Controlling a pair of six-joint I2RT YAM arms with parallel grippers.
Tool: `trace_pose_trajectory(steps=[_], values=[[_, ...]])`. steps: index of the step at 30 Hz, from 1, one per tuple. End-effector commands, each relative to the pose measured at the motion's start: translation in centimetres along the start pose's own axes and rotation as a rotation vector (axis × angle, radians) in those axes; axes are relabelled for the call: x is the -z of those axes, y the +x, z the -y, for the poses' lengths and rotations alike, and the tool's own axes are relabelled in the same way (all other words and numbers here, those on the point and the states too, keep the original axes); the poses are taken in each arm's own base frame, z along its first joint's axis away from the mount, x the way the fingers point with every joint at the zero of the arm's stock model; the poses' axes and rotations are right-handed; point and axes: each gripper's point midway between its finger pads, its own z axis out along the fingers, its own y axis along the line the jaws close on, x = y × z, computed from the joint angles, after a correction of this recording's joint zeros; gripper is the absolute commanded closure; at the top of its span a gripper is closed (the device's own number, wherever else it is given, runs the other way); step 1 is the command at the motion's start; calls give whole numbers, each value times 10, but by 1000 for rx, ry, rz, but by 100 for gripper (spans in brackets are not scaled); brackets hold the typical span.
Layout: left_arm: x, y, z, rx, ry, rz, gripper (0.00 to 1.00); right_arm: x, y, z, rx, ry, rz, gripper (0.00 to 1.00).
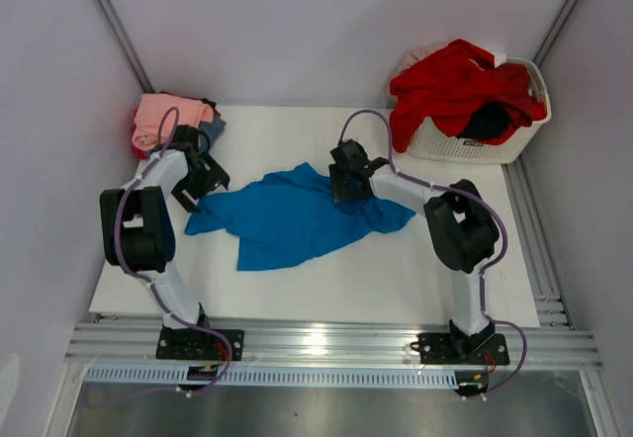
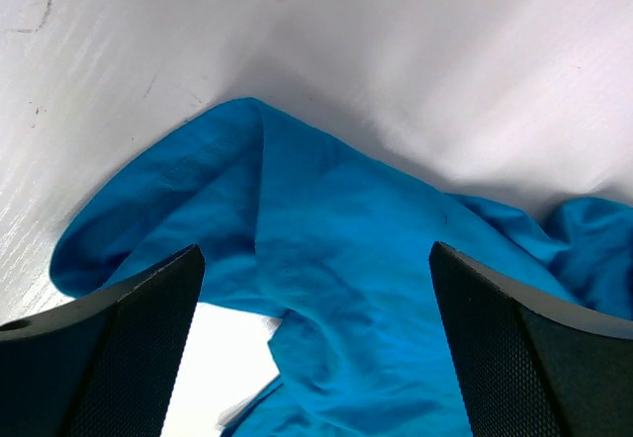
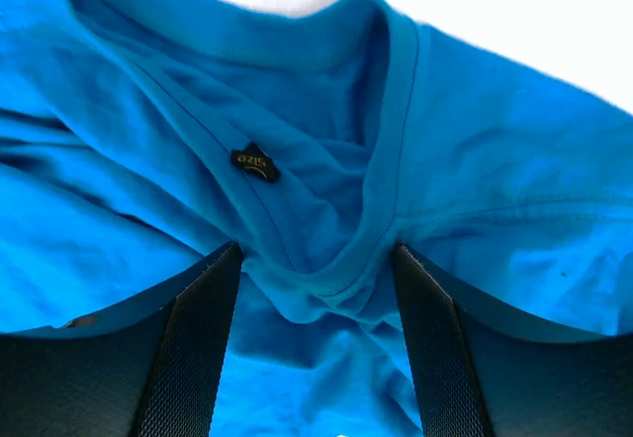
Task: Fold and stack the t-shirts
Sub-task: Flatten out the tshirt
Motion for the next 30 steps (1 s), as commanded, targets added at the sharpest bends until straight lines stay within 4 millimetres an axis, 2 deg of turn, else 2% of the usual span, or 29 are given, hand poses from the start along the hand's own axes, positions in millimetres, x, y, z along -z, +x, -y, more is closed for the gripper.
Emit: trace_pose_trajectory(steps=[1, 12, 19, 22, 27, 28, 30], values=[[-2, 2, -2, 1, -8, -23, 1, 21, -24, -6, -23, -35, 78, 34], [-12, 1, 11, -11, 28, -65, 1, 29, -30, -7, -31, -45, 96, 37], [-20, 8, 20, -33, 63, -92, 1, 31, -31, -3, -29, -26, 104, 39], [-18, 14, 25, -59, 91, -87, 1, 30, -31, -3, -32, -23, 100, 39], [-12, 9, 34, -100, 96, -86, 1, 30, -32, -6, -34, -35, 102, 40], [-20, 15, 32, -119, 85, -126, 1, 31, -32, -6, -34, -36, 103, 40], [-23, 18, 33, -134, 101, -132, 1, 32, -34, -7, -36, -39, 112, 39]])
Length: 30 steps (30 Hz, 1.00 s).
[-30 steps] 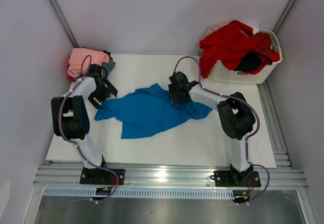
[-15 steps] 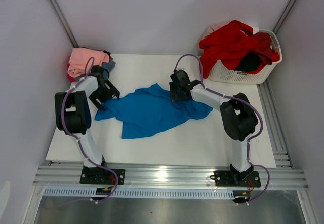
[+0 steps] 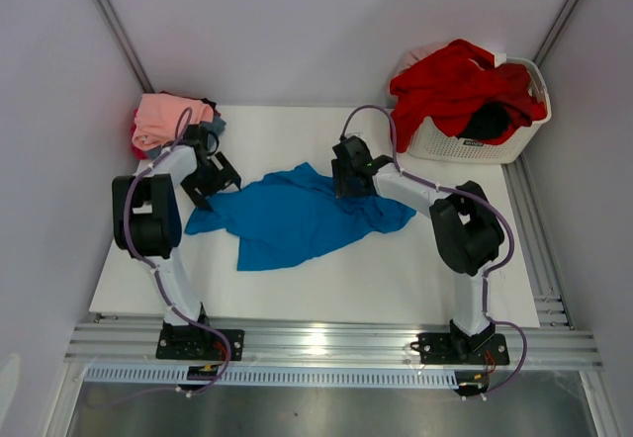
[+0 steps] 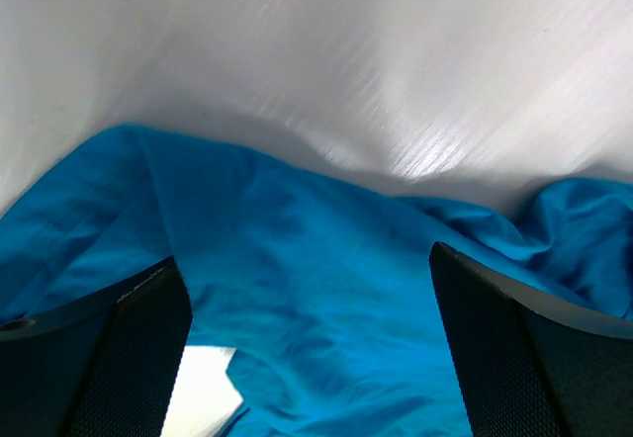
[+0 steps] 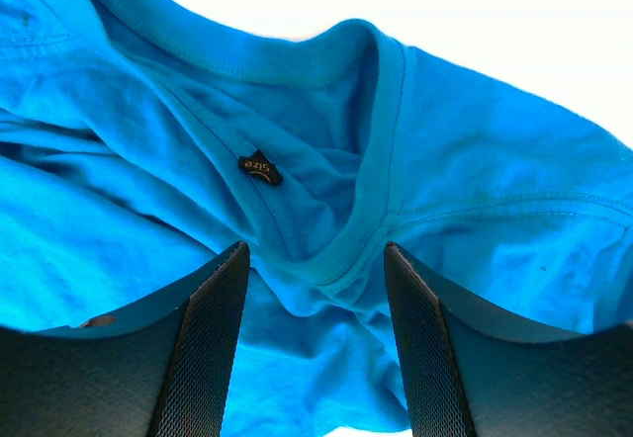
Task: Fold and stack the t-shirts
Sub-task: Flatten out the tshirt
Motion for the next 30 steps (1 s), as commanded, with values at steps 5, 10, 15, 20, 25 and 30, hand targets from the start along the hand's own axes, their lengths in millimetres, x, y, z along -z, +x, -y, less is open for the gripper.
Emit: trace_pose_trajectory(steps=[5, 10, 15, 20, 25, 30], values=[[17, -9, 3, -30, 27, 75, 1, 24, -28, -9, -26, -45, 89, 39], [32, -24, -4, -53, -36, 135, 1, 26, -27, -11, -20, -62, 97, 39], [35, -21, 3, -71, 23, 131, 1, 26, -29, -15, -21, -78, 104, 39], [26, -18, 10, -79, 54, 99, 24, 25, -30, -15, -20, -78, 104, 39], [12, -13, 7, -75, 26, 56, 49, 24, -28, -13, -21, -66, 98, 40], [7, -11, 8, -75, 31, 35, 99, 23, -27, -9, -18, -50, 95, 40]])
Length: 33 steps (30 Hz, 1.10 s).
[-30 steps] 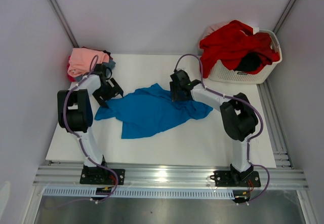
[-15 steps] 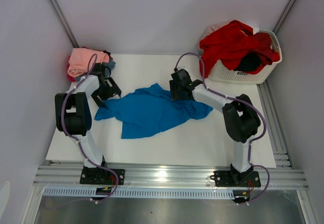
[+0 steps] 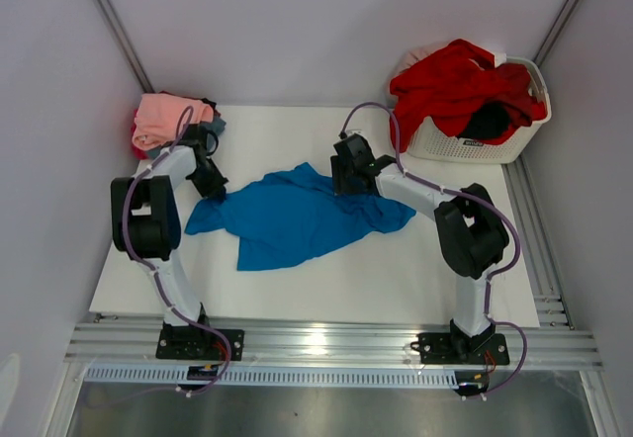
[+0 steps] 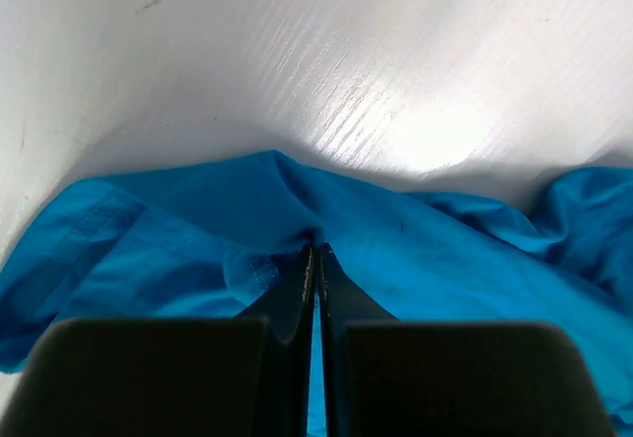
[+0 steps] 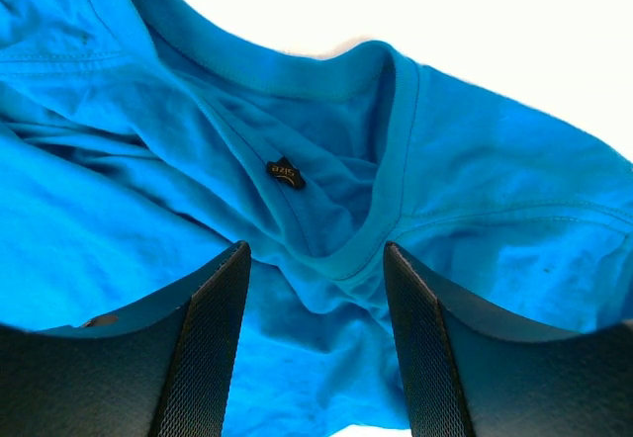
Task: Fold and stack the t-shirts
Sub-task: Flatten out the tshirt
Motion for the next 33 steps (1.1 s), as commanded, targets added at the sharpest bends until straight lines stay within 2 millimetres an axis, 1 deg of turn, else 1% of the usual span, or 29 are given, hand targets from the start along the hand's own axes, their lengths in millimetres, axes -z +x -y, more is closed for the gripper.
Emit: trace_pose_trajectory(steps=[1, 6, 9, 10, 11, 12, 13, 14, 15, 16, 17, 18, 19, 22, 23, 27, 31, 33], values=[[2, -7, 10, -10, 30, 3, 99, 12, -16, -2, -9, -6, 48, 40], [2, -6, 8, -13, 26, 2, 99, 13, -19, 0, -11, -2, 57, 40], [10, -10, 4, -3, 1, 32, 99, 13, -19, 7, -3, 30, 60, 40], [13, -12, 3, 1, 1, 43, 99, 12, -19, 11, 1, 50, 62, 41], [22, -18, 0, 6, -12, 80, 99, 13, -21, 20, 6, 96, 73, 41], [28, -21, 0, 12, -11, 101, 99, 13, -21, 25, 8, 122, 79, 41], [32, -23, -4, 18, -20, 122, 99, 13, -23, 33, 6, 148, 85, 40], [36, -25, -5, 23, -19, 142, 99, 13, -24, 38, 1, 165, 90, 41], [48, -30, -6, 35, -12, 176, 99, 12, -26, 43, -6, 175, 95, 40], [51, -31, -10, 40, -28, 194, 99, 10, -28, 50, -17, 182, 95, 40], [53, -31, -12, 43, -32, 202, 99, 8, -30, 52, -24, 180, 99, 40], [58, -30, -14, 46, -30, 214, 99, 1, -26, 52, -23, 170, 79, 40], [60, -31, -15, 49, -32, 220, 99, -2, -31, 55, -35, 170, 84, 40], [65, -28, -18, 50, -32, 231, 99, -13, -27, 54, -37, 158, 58, 41], [66, -29, -18, 54, -35, 235, 99, -15, -29, 53, -42, 154, 58, 41], [68, -24, -23, 57, -43, 235, 99, -28, -16, 46, -47, 125, 11, 45], [69, -21, -24, 55, -41, 230, 99, -43, 6, 40, -51, 109, -40, 47], [68, -20, -25, 61, -42, 227, 99, -46, 8, 37, -54, 101, -46, 47]])
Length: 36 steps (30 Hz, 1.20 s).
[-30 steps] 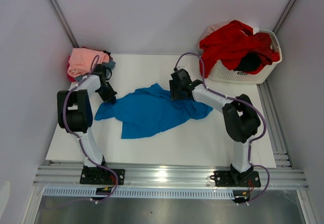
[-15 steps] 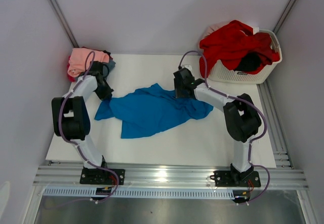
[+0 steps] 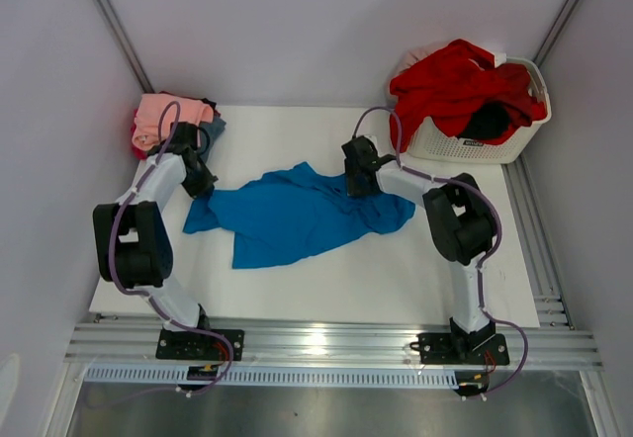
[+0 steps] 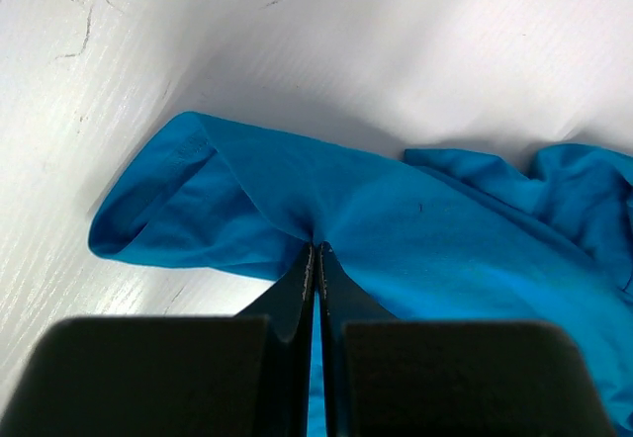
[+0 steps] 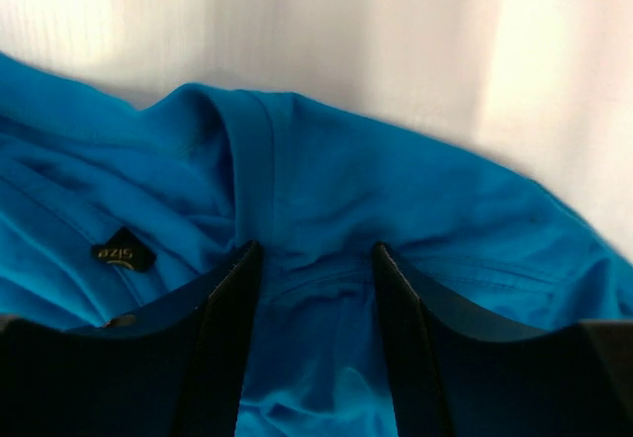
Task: Fold and stack the t-shirts
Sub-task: Flatten out the tshirt
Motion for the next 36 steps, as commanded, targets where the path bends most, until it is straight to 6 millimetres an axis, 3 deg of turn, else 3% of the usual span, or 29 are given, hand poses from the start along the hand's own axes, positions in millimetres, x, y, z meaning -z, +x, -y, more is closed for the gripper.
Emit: trace_pose_trajectory(steps=[1, 4, 7, 8, 12, 17, 20, 24, 27, 28, 32, 36], values=[[14, -10, -3, 31, 10, 55, 99, -4, -3, -15, -19, -39, 5, 47], [14, -8, -3, 29, 14, 55, 99, -3, -8, -22, -17, -61, 20, 48], [15, -9, -3, 30, 16, 59, 100, -3, -8, -27, -5, -76, 23, 55], [16, -8, -2, 29, 20, 60, 99, -5, -6, -29, 0, -79, 18, 69], [22, -12, -3, 28, 24, 83, 99, -7, -1, -26, 13, -52, 10, 100], [38, -19, -1, 32, 46, 121, 99, 21, -28, -21, 57, -2, 106, 100], [54, -25, -1, 37, 61, 155, 100, 42, -49, -7, 74, 76, 167, 100], [75, -28, -4, 50, 78, 202, 99, 92, -84, 21, 67, 162, 289, 100], [94, -30, -6, 59, 95, 242, 100, 119, -99, 51, 49, 247, 344, 100], [103, -30, -7, 64, 109, 260, 100, 138, -108, 59, 22, 253, 384, 100], [114, -19, -13, 62, 115, 282, 100, 175, -112, 90, -47, 275, 441, 100], [122, -6, -22, 53, 83, 306, 100, 193, -90, 109, -67, 315, 427, 100]])
